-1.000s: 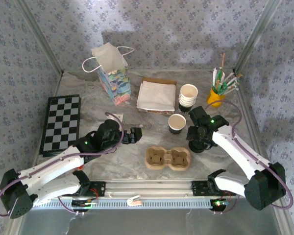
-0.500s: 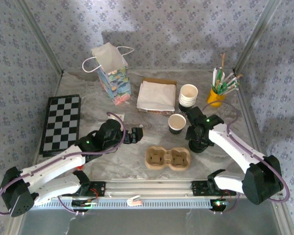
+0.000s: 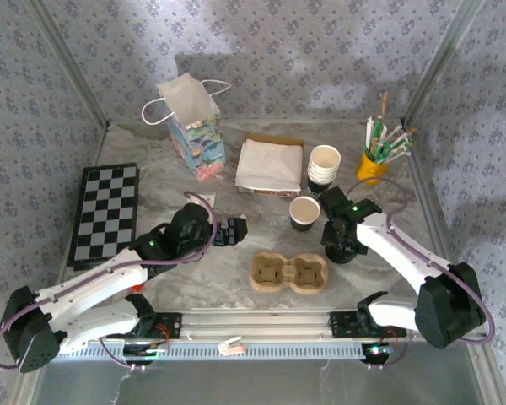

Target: Pack the takeout coffee

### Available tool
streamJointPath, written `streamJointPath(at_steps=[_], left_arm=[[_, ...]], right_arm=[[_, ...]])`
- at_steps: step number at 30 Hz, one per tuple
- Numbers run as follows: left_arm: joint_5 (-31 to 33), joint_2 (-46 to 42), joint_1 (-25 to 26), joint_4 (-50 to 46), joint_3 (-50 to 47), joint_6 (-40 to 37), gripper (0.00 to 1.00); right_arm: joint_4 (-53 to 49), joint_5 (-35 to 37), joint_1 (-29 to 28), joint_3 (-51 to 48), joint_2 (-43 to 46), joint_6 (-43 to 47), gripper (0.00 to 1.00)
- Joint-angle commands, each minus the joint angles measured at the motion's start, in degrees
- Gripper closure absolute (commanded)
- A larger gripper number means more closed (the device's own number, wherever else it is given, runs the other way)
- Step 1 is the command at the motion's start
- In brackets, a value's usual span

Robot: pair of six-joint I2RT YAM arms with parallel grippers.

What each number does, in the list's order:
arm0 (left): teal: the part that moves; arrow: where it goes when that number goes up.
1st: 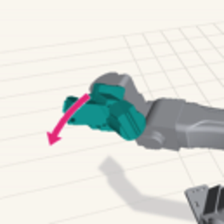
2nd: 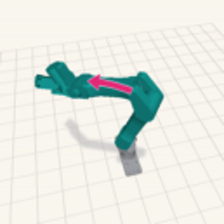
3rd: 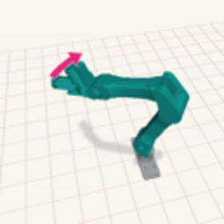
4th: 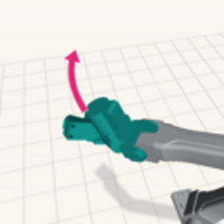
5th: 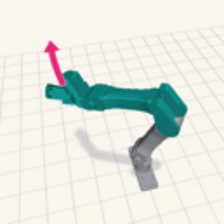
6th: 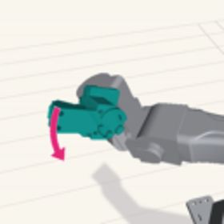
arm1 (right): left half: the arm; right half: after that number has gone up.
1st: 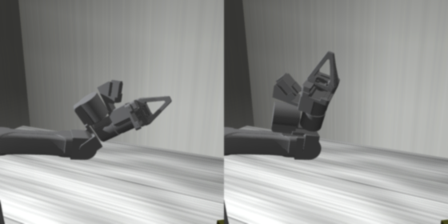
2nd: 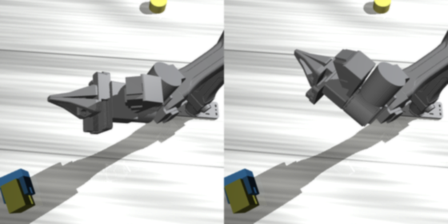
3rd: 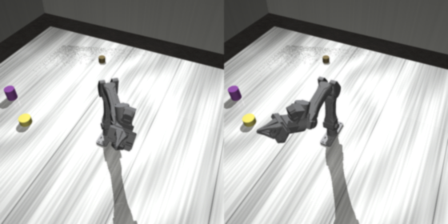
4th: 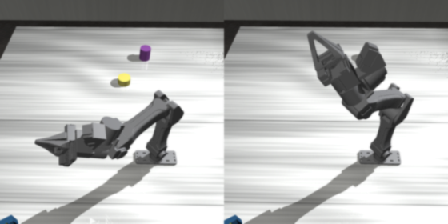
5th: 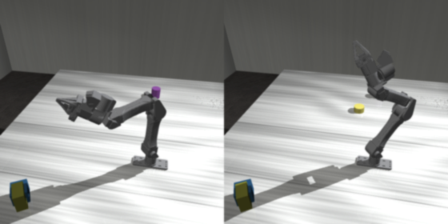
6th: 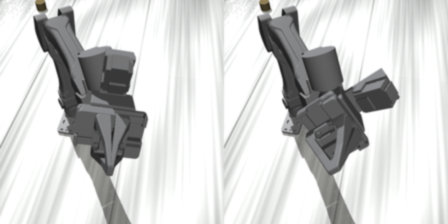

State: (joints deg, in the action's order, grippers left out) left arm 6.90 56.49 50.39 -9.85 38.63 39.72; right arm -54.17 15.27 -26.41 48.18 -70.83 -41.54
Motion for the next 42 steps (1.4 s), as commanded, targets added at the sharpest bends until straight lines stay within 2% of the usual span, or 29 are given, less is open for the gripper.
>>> streamJointPath(at_steps=[1, 8, 14, 21, 34, 42], left_arm=[[0.5, 0.5, 0.4, 0.5, 2.4, 0.2, 0.00], [0.5, 0.7, 0.4, 0.5, 3.0, 0.0, 0.00], [0.3, 1.0, 0.5, 0.6, 3.6, 0.1, 0.00], [0.0, 1.9, 0.5, 1.6, 4.1, 0.9, 0.00], [0.9, 7.8, 1.6, 4.3, 7.8, 2.9, 0.00], [2.3, 9.9, 1.6, 5.0, 8.5, 3.0, 0.00]], right_arm=[[-2.3, 0.9, -0.1, 1.4, 0.7, 0.3, 0.27], [-4.2, -0.3, 1.4, 2.3, 3.6, 1.7, 0.28], [-4.5, -4.5, 3.6, 3.6, 6.2, 3.5, 0.29], [-7.8, -6.3, 4.6, 9.6, 7.3, 5.0, 0.29], [-6.0, -11.9, -1.1, 23.1, -4.3, 8.7, 0.30], [-4.1, -14.5, -1.9, 28.0, -12.2, 9.2, 0.30]])
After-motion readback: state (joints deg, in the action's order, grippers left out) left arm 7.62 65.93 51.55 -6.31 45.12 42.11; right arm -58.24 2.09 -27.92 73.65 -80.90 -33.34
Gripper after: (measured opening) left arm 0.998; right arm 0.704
